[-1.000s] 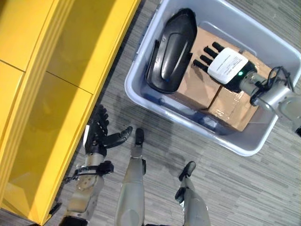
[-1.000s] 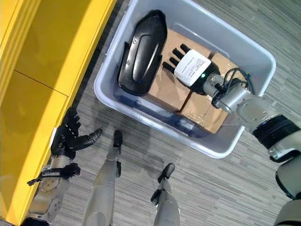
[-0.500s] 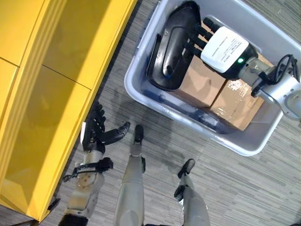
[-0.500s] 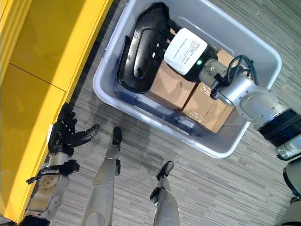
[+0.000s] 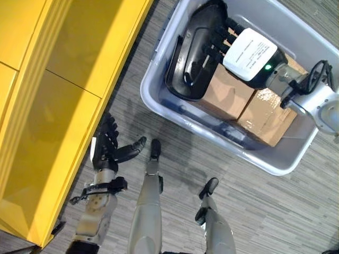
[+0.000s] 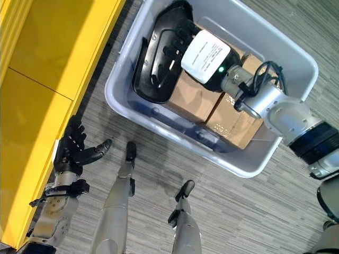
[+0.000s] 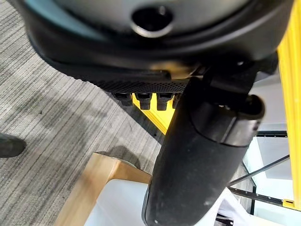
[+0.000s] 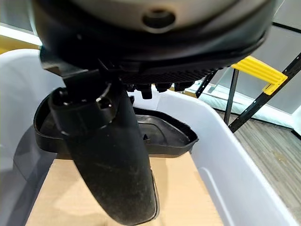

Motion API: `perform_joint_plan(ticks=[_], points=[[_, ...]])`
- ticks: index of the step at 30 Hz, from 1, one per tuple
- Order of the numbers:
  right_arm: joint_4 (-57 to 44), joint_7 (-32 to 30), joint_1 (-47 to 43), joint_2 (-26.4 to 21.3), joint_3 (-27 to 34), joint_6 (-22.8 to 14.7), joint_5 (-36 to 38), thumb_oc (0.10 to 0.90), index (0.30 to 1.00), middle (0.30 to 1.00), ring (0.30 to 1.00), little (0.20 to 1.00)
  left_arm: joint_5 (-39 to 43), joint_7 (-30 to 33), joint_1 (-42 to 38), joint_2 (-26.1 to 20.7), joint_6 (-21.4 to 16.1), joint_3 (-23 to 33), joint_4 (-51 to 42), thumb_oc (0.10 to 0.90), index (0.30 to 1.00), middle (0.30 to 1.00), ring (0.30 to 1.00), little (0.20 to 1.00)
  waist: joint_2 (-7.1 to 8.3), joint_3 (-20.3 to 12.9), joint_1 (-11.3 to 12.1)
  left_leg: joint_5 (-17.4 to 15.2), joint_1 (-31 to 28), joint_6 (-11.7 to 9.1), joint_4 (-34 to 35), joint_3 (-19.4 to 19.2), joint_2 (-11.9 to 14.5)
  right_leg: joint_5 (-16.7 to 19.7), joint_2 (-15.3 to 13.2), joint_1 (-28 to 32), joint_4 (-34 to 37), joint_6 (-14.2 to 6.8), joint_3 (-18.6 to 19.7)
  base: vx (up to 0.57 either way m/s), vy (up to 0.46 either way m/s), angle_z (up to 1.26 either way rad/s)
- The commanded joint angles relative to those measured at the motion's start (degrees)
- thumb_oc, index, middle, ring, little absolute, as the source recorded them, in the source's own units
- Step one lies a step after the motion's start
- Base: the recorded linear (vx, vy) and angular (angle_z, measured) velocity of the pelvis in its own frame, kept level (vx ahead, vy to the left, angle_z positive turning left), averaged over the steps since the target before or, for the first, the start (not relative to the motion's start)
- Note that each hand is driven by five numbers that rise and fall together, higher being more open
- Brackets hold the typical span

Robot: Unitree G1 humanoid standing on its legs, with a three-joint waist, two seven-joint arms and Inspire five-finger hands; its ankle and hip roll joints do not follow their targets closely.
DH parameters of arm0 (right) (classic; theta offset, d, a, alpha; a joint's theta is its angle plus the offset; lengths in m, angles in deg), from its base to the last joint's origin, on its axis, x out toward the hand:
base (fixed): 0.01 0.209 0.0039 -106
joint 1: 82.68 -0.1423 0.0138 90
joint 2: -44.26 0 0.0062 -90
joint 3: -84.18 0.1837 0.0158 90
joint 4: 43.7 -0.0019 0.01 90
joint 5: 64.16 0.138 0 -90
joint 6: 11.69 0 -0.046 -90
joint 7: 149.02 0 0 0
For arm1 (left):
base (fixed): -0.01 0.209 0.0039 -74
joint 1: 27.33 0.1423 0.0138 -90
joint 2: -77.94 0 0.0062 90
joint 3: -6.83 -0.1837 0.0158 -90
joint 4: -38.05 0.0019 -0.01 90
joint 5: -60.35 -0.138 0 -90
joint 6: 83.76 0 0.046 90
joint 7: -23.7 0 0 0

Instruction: Move parts from the plastic box to the shelf.

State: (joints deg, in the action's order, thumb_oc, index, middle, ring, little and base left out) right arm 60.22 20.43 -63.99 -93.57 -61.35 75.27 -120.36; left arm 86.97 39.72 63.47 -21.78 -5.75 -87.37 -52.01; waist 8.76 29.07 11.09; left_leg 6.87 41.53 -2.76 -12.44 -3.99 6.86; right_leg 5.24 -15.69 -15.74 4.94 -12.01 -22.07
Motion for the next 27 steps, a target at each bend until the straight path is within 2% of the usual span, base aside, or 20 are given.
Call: perform_joint_plan(ticks=[1, 10, 20, 27], points=[[-1.31, -3.26, -10.46, -2.47, 0.51, 2.74, 0.20, 0.900, 1.000, 1.000, 1.000, 1.000, -1.22, 1.45, 1.29, -2.40, -5.86, 3.64, -8.03, 0.900, 1.000, 1.000, 1.000, 1.000, 1.20, -0.16, 0.61, 0.14, -1.54, -6.07, 0.47, -0.53, 4.44, 3.94, -1.48, 7.77, -0.04, -1.39, 0.52, 0.01, -0.015, 0.05], [0.87, -3.37, -11.63, -1.33, -1.07, 3.00, 1.24, 0.900, 1.000, 1.000, 1.000, 1.000, -1.15, 1.78, 1.98, -2.72, -6.28, 3.87, -8.96, 0.900, 1.000, 1.000, 1.000, 1.000, 0.72, 0.72, 0.93, 0.06, 0.77, -5.75, 0.50, -0.32, 3.66, 4.49, -1.56, 6.19, 0.02, -1.61, 0.26, 0.01, 0.000, 0.02], [5.03, -3.42, -13.34, -0.77, -4.05, 3.68, 0.64, 0.900, 1.000, 1.000, 1.000, 1.000, -0.48, 1.95, 2.66, -2.76, -7.14, 3.92, -10.10, 0.900, 1.000, 1.000, 1.000, 1.000, -0.17, 0.72, 0.73, -0.71, 6.68, -5.09, -1.03, 0.26, 1.80, 5.22, -1.97, 2.85, 0.06, -1.91, 0.12, 0.03, -0.005, 0.05], [10.00, -3.53, -12.99, 1.67, -5.52, 4.42, 0.13, 0.900, 1.000, 1.000, 1.000, 1.000, -0.18, 2.44, 2.79, -2.66, -7.54, 3.68, -10.10, 0.900, 1.000, 1.000, 1.000, 1.000, -0.96, 0.72, 0.71, -0.86, 10.67, -4.95, -1.65, 0.63, 0.99, 5.01, -1.90, 0.17, 0.06, -2.20, -0.30, 0.03, -0.009, 0.01]])
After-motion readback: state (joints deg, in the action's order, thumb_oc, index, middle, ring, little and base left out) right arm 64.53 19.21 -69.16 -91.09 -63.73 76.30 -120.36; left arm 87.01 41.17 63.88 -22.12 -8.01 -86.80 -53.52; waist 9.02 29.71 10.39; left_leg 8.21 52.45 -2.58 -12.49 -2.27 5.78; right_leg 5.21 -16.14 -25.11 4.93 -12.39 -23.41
